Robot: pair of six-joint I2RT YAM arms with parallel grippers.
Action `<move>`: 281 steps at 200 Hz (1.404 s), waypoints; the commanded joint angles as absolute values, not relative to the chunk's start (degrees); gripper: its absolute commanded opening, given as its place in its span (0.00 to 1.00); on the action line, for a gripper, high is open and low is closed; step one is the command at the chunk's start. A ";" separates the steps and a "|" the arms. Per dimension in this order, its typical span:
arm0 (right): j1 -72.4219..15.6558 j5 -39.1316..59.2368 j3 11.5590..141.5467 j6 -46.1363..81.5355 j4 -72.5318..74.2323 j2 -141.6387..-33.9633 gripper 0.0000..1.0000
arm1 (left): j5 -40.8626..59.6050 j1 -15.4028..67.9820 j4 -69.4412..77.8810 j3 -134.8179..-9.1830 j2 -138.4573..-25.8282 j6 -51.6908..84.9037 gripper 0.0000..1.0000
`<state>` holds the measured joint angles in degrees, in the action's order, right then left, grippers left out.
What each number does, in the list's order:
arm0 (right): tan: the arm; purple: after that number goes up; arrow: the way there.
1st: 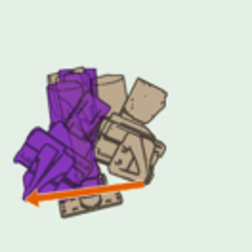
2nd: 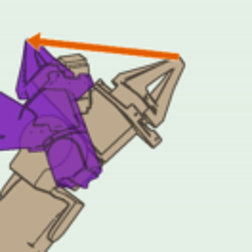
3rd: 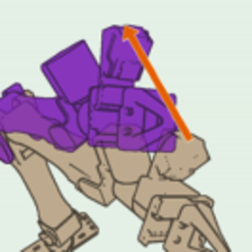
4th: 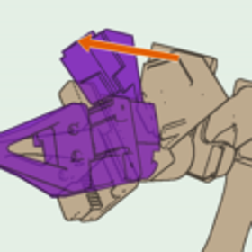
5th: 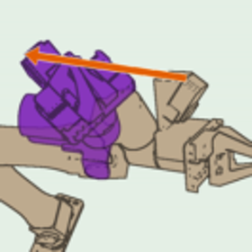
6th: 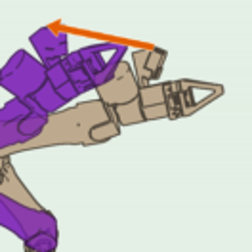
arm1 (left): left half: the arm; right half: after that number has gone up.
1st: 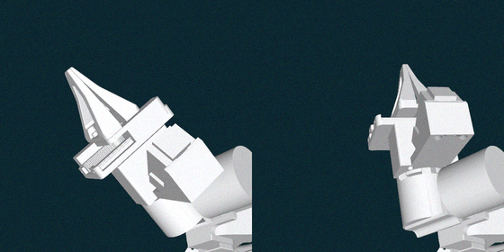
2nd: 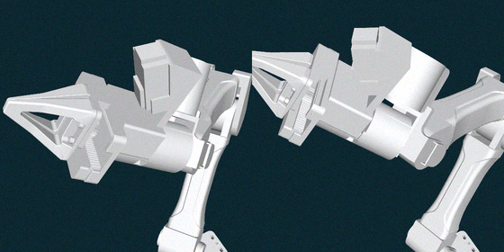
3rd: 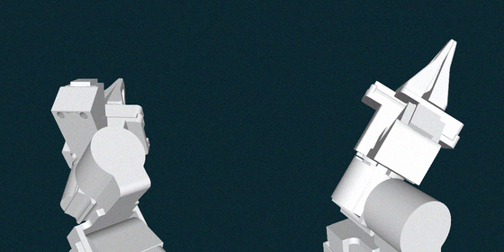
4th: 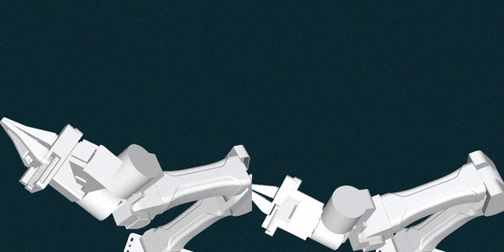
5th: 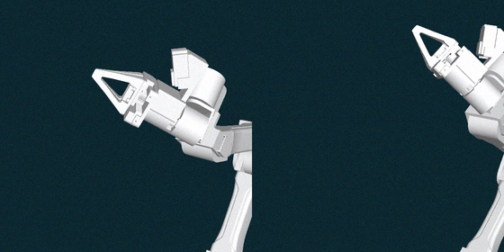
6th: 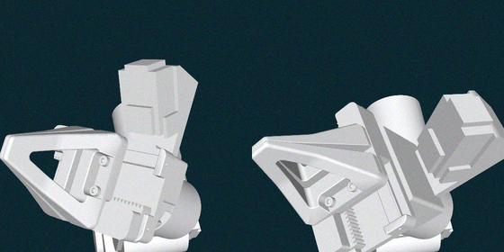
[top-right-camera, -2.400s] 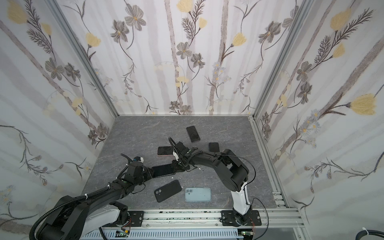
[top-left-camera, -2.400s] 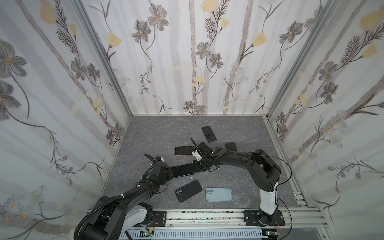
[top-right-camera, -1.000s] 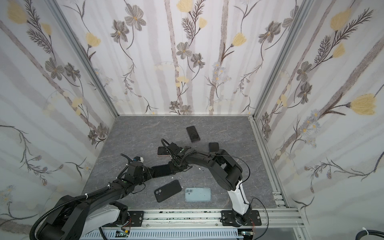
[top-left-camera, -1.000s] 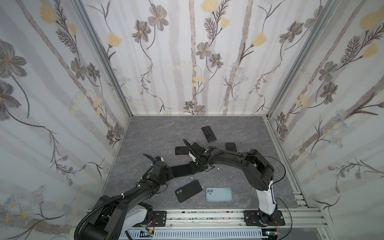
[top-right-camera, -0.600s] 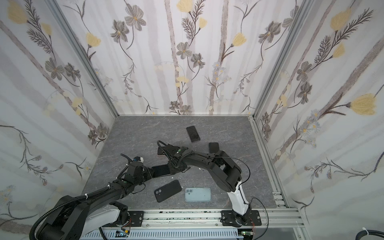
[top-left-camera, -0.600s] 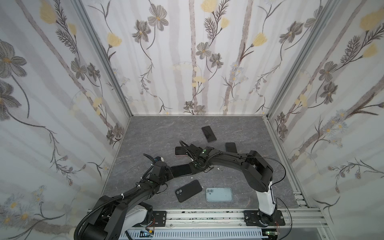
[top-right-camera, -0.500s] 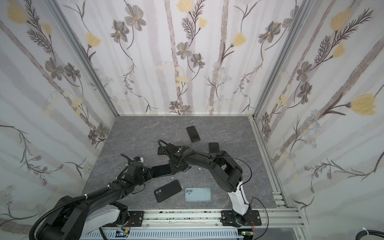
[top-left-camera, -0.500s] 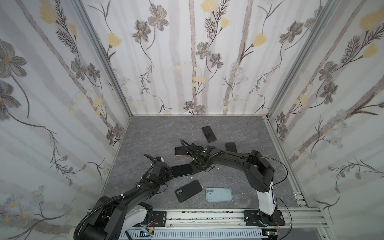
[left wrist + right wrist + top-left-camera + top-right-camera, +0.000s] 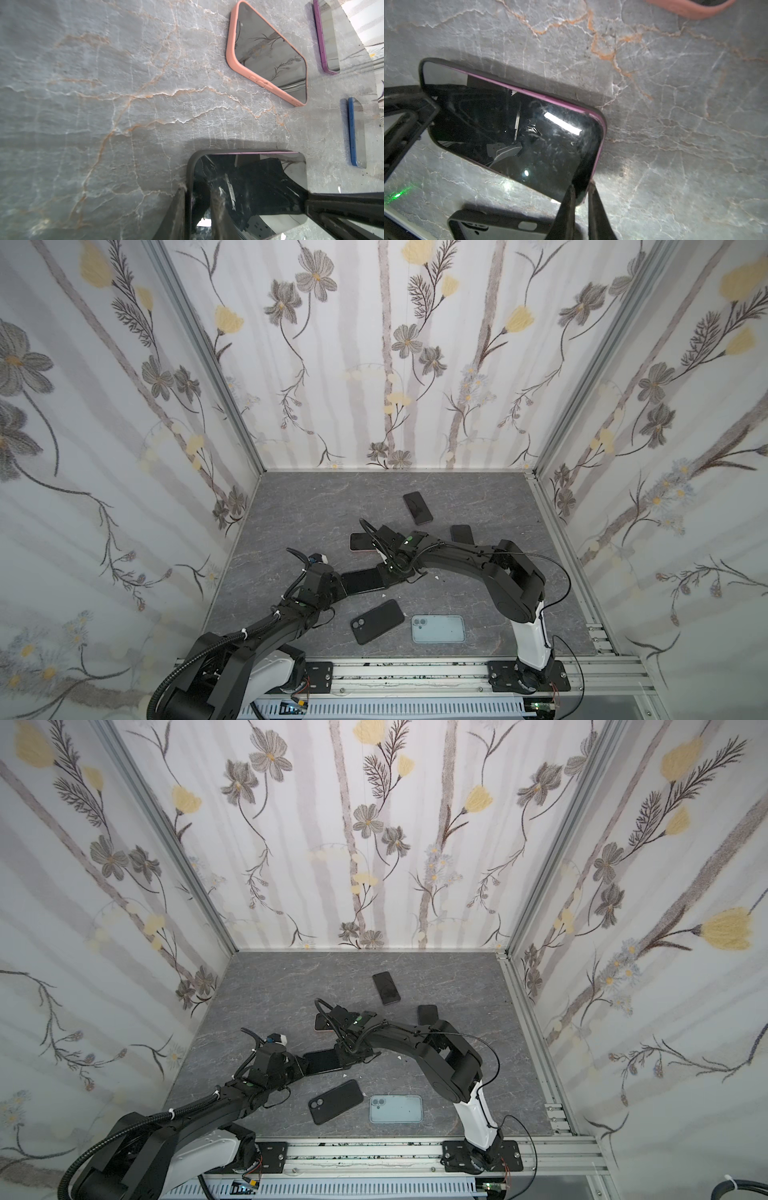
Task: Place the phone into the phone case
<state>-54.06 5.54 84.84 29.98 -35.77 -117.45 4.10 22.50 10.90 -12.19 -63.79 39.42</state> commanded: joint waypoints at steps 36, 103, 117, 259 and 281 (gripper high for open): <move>-54.14 5.23 84.12 29.62 -37.19 -120.14 0.06 | 4.97 22.55 7.56 -11.90 -64.24 39.81 0.21; -54.14 4.09 84.11 29.23 -37.71 -121.69 0.06 | 4.84 22.56 7.56 -11.93 -64.34 39.81 0.21; -54.16 4.04 84.20 29.18 -37.75 -122.07 0.06 | 4.84 22.47 7.48 -11.94 -64.29 39.82 0.20; -54.14 2.92 84.81 29.27 -38.01 -121.70 0.09 | 4.37 22.56 7.21 -11.88 -63.77 39.90 0.20; -54.21 1.58 86.67 29.26 -38.70 -119.47 0.18 | 3.24 22.59 5.86 -12.45 -62.44 39.93 0.21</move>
